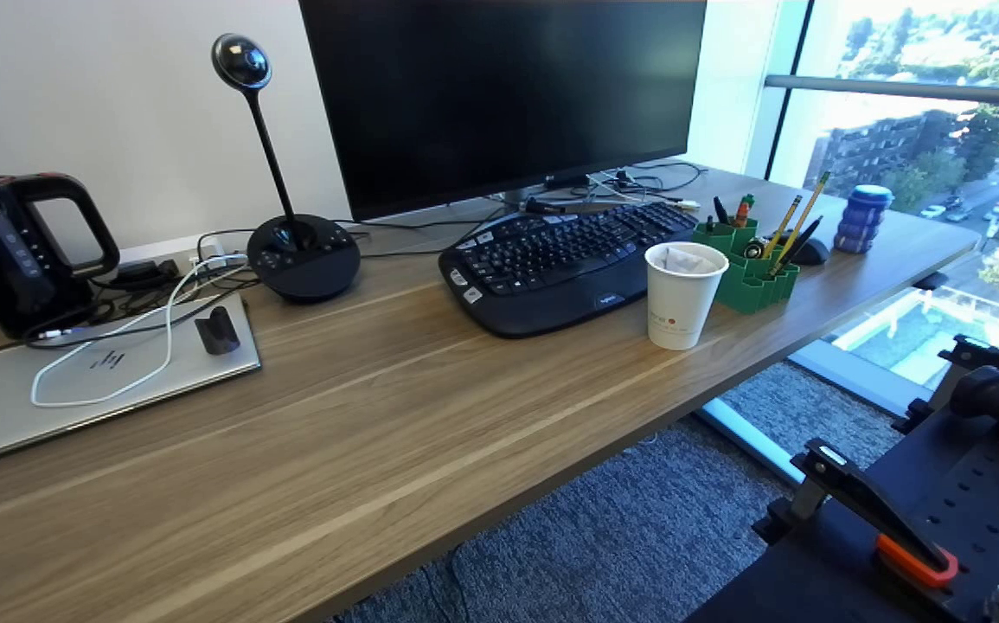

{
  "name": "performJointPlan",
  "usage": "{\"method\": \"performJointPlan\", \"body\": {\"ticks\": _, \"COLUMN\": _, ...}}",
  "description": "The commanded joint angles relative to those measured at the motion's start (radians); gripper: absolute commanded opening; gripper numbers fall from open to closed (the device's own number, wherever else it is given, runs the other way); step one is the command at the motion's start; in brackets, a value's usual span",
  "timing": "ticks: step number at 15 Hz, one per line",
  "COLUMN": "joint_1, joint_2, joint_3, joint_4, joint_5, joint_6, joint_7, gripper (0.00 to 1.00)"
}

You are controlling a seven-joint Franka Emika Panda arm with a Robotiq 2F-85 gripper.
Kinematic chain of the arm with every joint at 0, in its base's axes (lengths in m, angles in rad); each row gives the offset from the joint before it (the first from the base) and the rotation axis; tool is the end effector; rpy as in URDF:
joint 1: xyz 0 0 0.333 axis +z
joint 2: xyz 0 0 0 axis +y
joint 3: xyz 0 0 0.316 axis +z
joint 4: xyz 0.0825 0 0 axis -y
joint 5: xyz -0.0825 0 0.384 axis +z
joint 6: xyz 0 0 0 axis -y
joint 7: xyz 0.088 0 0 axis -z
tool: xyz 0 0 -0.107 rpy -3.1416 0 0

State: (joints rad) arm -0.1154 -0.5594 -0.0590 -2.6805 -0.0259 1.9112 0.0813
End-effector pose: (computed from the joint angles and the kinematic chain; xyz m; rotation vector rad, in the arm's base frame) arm 0.3313 -0.0590 0.3908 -3.0869 0.3600 0.3275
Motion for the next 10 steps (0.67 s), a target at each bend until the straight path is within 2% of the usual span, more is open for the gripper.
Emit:
{"method": "performJointPlan", "body": {"ticks": 1, "joint_1": 0.000, "joint_2": 0.000, "joint_3": 0.000, "joint_4": 0.002, "joint_5": 0.000, "joint_6": -0.003, "joint_7": 0.000, "gripper": 1.00}}
{"method": "performJointPlan", "body": {"ticks": 7, "joint_1": -0.004, "joint_2": 0.000, "joint_3": 0.000, "joint_4": -0.001, "joint_5": -0.012, "joint_6": 0.017, "joint_7": -0.001, "gripper": 1.00}}
{"method": "performJointPlan", "body": {"ticks": 10, "joint_1": -0.006, "joint_2": 0.056, "joint_3": -0.010, "joint_4": 0.025, "joint_5": -0.013, "joint_6": 0.026, "joint_7": -0.010, "gripper": 1.00}}
